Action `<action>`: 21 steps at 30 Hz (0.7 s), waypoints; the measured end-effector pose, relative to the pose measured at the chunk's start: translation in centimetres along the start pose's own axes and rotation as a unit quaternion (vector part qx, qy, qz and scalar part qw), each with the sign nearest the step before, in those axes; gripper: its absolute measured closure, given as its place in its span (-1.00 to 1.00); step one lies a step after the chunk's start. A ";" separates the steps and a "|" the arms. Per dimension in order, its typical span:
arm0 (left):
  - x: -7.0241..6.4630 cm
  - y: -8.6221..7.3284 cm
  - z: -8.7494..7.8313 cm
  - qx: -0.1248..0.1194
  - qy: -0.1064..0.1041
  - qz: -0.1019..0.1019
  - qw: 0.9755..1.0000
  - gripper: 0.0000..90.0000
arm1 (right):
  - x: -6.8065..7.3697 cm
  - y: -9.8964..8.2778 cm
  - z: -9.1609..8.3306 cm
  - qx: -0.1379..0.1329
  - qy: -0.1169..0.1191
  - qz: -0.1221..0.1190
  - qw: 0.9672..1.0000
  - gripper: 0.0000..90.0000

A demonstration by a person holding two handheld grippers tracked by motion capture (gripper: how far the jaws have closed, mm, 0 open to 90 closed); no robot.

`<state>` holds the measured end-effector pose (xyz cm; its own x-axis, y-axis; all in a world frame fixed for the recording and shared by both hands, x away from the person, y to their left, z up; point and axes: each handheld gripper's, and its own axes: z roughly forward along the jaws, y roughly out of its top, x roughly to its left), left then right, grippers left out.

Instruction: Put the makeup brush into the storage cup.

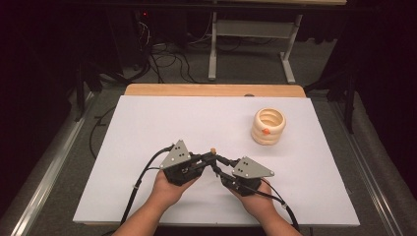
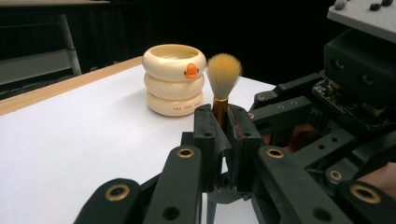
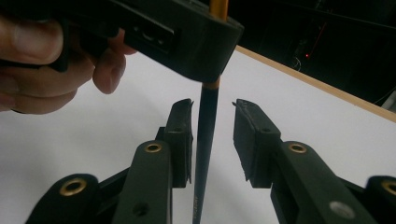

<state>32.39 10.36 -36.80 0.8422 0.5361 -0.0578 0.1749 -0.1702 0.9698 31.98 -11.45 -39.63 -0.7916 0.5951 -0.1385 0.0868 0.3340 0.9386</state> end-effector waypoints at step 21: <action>0.0 -0.1 0.1 0.000 0.005 0.005 1.000 0.87 | 0.2 0.0 0.0 -0.010 0.005 0.008 1.000 0.87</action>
<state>32.37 10.30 -36.93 0.8390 0.5421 -0.0465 0.1669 -0.1751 0.9703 31.81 -11.36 -39.62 -0.7964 0.5928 -0.1197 0.0876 0.3089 0.9471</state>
